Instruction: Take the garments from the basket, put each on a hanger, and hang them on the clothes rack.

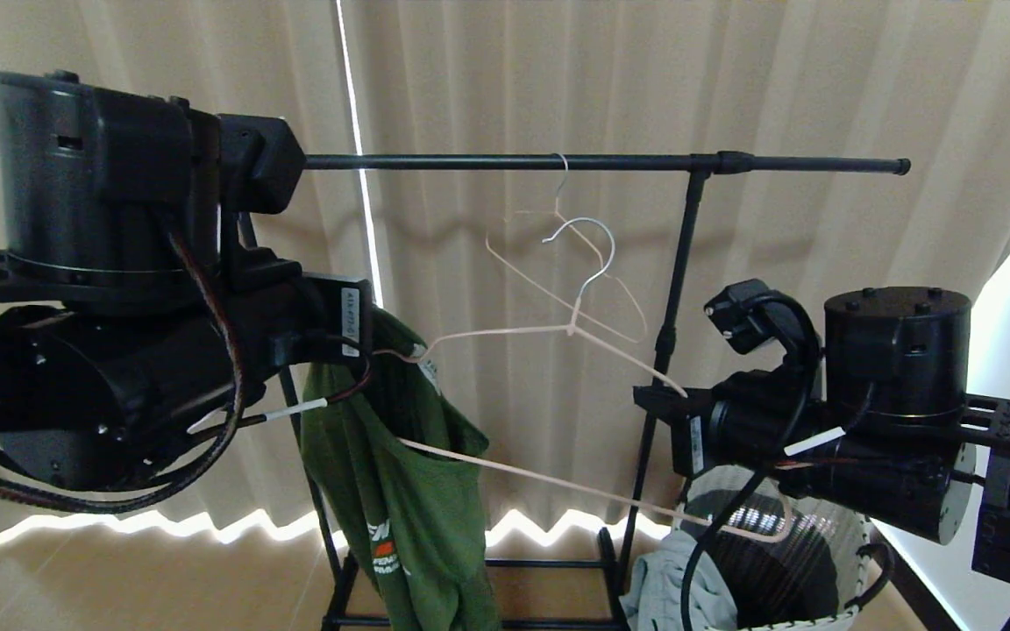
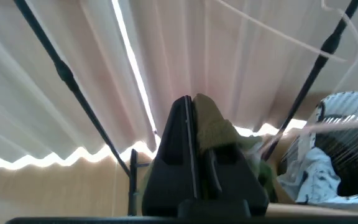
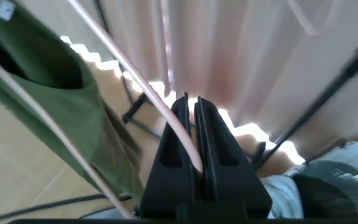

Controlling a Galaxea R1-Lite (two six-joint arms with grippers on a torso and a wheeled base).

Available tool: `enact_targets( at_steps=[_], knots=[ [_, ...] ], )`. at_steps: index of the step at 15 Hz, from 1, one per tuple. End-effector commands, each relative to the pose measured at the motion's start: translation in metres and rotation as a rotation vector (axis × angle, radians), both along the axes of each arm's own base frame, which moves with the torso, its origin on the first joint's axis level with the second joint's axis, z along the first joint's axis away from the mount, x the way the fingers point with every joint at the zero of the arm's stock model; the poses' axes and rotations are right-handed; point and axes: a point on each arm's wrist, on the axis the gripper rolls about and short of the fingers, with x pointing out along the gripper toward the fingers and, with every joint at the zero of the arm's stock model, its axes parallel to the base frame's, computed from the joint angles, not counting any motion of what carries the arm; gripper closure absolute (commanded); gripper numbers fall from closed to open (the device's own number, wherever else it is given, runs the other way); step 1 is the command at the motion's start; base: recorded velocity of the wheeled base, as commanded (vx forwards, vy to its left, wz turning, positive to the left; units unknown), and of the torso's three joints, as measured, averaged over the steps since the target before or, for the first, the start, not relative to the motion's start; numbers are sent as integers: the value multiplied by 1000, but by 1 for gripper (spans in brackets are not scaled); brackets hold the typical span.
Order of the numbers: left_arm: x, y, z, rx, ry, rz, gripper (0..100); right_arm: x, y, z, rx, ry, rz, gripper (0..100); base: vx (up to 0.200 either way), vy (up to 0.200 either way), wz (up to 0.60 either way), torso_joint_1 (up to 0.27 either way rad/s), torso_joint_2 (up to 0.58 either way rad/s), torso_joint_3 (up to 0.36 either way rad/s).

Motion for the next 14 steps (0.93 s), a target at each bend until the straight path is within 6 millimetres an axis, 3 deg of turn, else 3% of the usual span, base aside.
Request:
enact_targets(
  at_steps=[1,5,10,14],
  knots=[
    [-5,-1,-4,5,9,-15,100,7,-1,0,1,-2,-20,100,0,0,0,0,0,0],
    [-13,-8,-1,5,6,-54,100,29,-2,4,0,-29,-101,100,0,0,0,0,0,0],
    [-14,-10,-1,42,46,-62,100,42,2,13,22,-60,-112,100,0,0,0,0,0,0],
    [5,-58,9,-67,32,-106,100,45,23,13,30,-68,-63,100,0,0,0,0,0,0]
  ],
)
